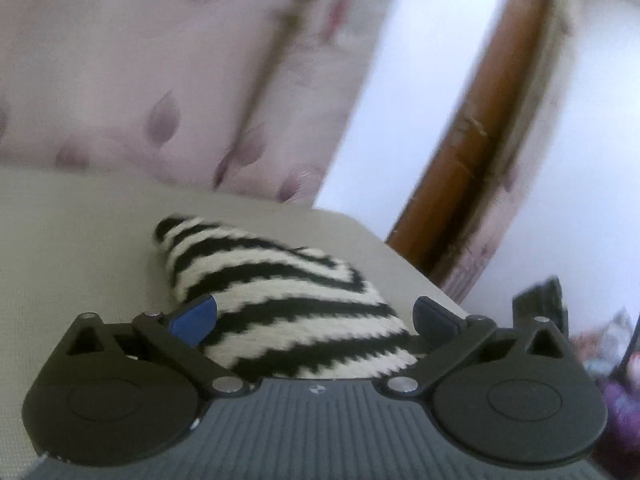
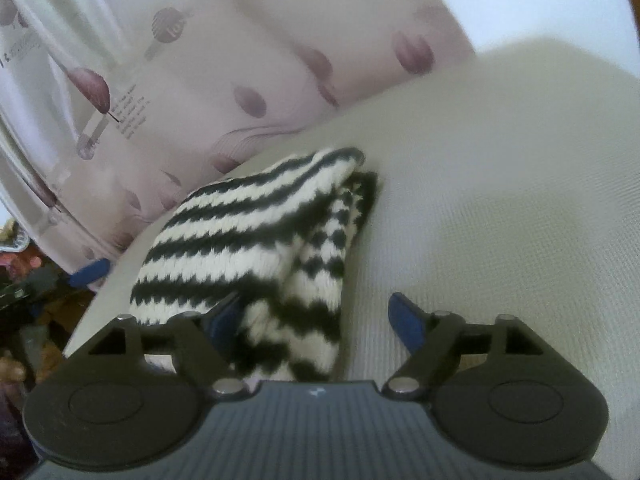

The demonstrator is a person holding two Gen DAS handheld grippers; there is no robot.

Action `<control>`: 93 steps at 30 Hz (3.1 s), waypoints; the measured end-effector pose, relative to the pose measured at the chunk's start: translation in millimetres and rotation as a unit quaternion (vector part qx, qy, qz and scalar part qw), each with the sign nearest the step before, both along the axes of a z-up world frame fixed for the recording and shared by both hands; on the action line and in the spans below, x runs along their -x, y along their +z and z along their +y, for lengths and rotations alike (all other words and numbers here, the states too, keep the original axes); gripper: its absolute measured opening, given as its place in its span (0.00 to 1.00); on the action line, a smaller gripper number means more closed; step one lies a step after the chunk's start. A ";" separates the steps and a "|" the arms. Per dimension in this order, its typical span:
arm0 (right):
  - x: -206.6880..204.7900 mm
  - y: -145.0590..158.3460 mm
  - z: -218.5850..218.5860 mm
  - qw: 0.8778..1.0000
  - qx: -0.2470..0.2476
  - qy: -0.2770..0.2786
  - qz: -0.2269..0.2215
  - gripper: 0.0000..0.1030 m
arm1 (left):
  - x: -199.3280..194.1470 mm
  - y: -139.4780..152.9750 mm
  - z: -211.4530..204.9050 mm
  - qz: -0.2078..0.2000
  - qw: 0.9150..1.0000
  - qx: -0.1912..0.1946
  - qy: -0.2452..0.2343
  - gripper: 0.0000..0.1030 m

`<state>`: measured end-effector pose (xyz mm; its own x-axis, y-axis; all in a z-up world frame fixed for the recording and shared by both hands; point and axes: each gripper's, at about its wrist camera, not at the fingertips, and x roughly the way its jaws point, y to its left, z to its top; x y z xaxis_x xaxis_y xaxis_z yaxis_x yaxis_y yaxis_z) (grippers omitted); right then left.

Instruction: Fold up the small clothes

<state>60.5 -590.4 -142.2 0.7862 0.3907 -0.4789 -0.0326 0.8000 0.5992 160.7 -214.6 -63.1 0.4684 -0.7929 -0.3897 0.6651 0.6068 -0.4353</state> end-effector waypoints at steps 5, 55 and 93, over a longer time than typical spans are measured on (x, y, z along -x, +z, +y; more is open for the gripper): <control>-32.4 -0.6 -4.1 0.999 -0.011 0.044 0.012 0.77 | -59.4 -23.2 12.0 0.115 0.992 0.039 -0.029 1.00; -58.3 -1.9 45.9 0.992 -0.065 0.089 -0.055 0.51 | -67.6 -39.5 -37.3 0.124 0.990 -0.024 -0.067 0.61; 20.1 27.7 192.4 0.981 -0.077 0.142 -0.107 0.51 | 76.9 23.8 88.5 0.012 0.992 -0.121 0.043 0.62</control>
<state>40.4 -397.9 -114.5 0.7111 0.6634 -0.2329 -0.3795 0.6410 0.6672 83.8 -126.1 -39.3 0.5178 -0.6328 -0.5757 0.5977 0.7491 -0.2859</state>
